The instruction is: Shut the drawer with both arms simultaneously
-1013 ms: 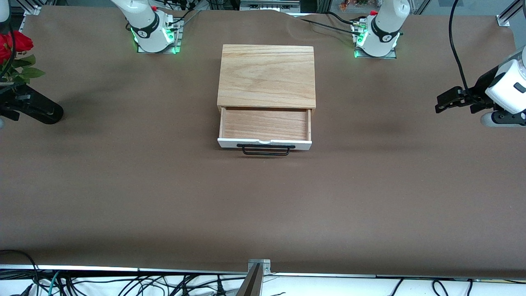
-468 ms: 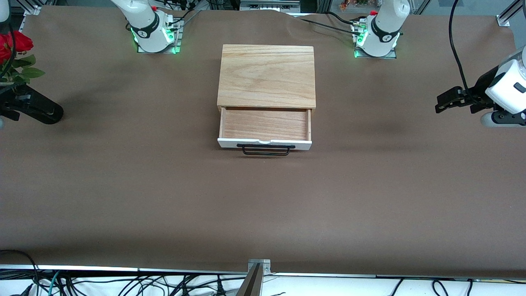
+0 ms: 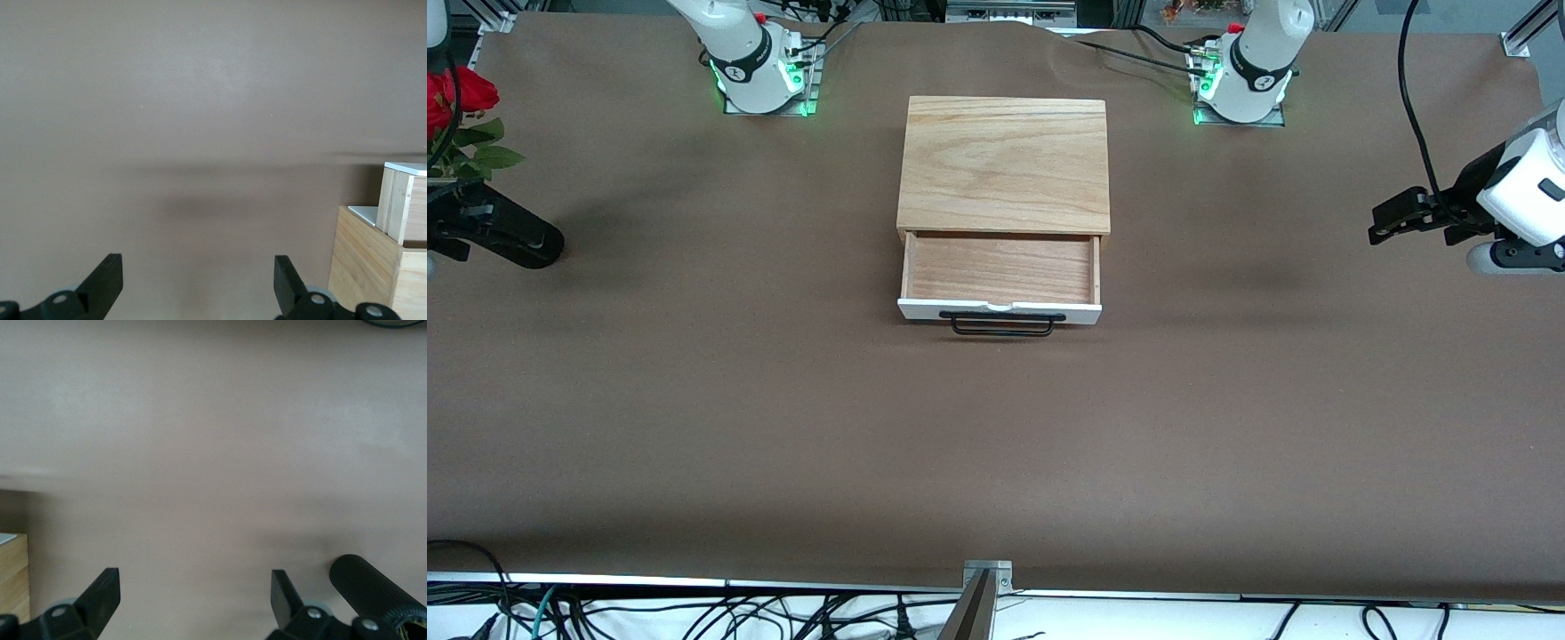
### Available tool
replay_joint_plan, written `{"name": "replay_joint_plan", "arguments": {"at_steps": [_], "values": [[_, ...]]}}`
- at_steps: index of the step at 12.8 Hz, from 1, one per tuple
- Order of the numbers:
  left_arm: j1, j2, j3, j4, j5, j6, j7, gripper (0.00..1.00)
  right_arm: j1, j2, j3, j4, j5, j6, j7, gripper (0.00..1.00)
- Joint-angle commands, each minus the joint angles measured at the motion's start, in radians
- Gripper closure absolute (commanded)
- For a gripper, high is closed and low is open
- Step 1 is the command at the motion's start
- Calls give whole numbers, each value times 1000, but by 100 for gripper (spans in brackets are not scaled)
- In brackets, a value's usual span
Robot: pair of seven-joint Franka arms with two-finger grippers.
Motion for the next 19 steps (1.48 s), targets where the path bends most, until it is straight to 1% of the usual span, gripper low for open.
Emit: {"name": "replay_joint_plan", "arguments": {"at_steps": [1, 5, 7, 8, 10, 11, 13, 14, 16, 17, 19], "values": [[0, 5, -1, 19, 0, -12, -3, 0, -9, -11, 5, -10, 16, 3, -13, 0], [1, 5, -1, 17, -6, -10, 5, 0, -12, -2, 3, -10, 16, 4, -10, 0], [-26, 7, -11, 19, -15, -10, 8, 0, -10, 7, 5, -11, 19, 10, -1, 0], [-38, 7, -25, 19, -38, 2, 8, 0, -9, 30, 5, -11, 21, 9, 0, 0], [-60, 21, -41, 17, -95, 8, 3, 0, -2, 45, 9, -11, 30, 11, 3, 0], [-77, 63, -54, 26, -94, 4, 5, 0, -1, 56, 12, -11, 42, 14, 3, 0], [-103, 82, -59, 60, -95, 3, 9, 0, 2, 81, 15, -11, 77, 41, 3, 0], [-106, 100, -59, 60, -116, 10, 14, 0, 14, 98, 15, -11, 91, 59, 3, 0], [-144, 158, -59, 88, -175, 26, 13, 0, 40, 148, 15, -10, 128, 110, -3, 0], [-144, 198, -61, 105, -217, 54, 13, 0, 62, 179, 15, -10, 162, 136, -4, 0], [-149, 272, -59, 106, -332, 129, 13, 0, 115, 232, 15, -10, 223, 205, 5, 0]]}}
